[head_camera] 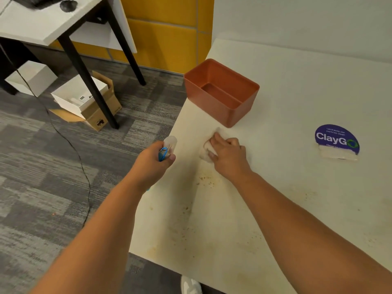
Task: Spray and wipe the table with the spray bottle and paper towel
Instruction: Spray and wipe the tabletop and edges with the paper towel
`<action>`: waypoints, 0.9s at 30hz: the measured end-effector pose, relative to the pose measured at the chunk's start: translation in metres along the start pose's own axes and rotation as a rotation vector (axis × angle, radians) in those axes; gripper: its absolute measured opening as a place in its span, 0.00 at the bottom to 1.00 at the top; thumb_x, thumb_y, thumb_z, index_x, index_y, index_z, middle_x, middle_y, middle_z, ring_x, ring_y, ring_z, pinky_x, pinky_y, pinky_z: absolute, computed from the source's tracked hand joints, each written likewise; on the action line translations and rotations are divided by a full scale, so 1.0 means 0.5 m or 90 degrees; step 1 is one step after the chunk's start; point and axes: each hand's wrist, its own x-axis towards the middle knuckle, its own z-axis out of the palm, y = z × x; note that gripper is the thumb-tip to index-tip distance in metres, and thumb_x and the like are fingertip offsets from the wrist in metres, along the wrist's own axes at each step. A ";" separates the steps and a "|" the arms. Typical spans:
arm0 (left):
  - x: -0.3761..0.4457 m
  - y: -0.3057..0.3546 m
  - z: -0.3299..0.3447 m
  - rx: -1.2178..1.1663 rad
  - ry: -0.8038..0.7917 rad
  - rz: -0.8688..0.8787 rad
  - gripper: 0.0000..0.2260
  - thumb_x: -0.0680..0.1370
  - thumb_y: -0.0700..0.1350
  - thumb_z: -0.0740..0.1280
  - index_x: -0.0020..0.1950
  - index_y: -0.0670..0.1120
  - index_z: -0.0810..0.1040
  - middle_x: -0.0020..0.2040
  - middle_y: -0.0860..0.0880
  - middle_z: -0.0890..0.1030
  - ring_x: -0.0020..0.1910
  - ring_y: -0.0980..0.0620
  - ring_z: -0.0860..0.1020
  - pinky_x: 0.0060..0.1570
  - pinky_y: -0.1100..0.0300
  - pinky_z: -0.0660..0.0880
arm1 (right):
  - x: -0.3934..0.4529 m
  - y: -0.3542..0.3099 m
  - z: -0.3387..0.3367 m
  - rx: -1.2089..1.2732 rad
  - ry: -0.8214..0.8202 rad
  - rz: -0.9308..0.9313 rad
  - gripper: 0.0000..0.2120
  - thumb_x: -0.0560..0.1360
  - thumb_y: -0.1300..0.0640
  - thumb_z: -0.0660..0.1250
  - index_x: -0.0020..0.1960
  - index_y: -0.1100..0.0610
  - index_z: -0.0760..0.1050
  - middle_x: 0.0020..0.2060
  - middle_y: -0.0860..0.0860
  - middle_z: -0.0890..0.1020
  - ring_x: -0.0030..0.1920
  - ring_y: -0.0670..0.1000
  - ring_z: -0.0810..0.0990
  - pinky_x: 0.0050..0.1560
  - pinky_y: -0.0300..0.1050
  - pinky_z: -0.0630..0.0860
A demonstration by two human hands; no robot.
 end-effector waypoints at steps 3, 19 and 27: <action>0.005 -0.013 -0.003 -0.008 0.006 0.006 0.18 0.80 0.50 0.66 0.67 0.45 0.70 0.49 0.50 0.75 0.40 0.57 0.72 0.35 0.63 0.68 | 0.034 -0.023 0.012 -0.014 0.010 0.018 0.21 0.79 0.47 0.55 0.72 0.47 0.61 0.74 0.43 0.59 0.62 0.52 0.63 0.56 0.49 0.64; 0.014 -0.063 -0.028 -0.017 0.032 -0.012 0.16 0.80 0.50 0.66 0.64 0.43 0.72 0.46 0.50 0.74 0.39 0.57 0.71 0.34 0.62 0.68 | 0.050 -0.046 0.010 0.143 -0.055 -0.179 0.18 0.72 0.56 0.66 0.60 0.42 0.75 0.57 0.31 0.74 0.54 0.50 0.69 0.57 0.48 0.70; 0.005 -0.079 -0.036 -0.002 0.021 -0.019 0.20 0.80 0.51 0.65 0.65 0.39 0.70 0.53 0.40 0.76 0.48 0.41 0.76 0.34 0.63 0.66 | 0.083 -0.038 0.010 0.053 0.021 -0.044 0.22 0.78 0.53 0.61 0.71 0.46 0.65 0.71 0.41 0.67 0.61 0.52 0.64 0.59 0.47 0.65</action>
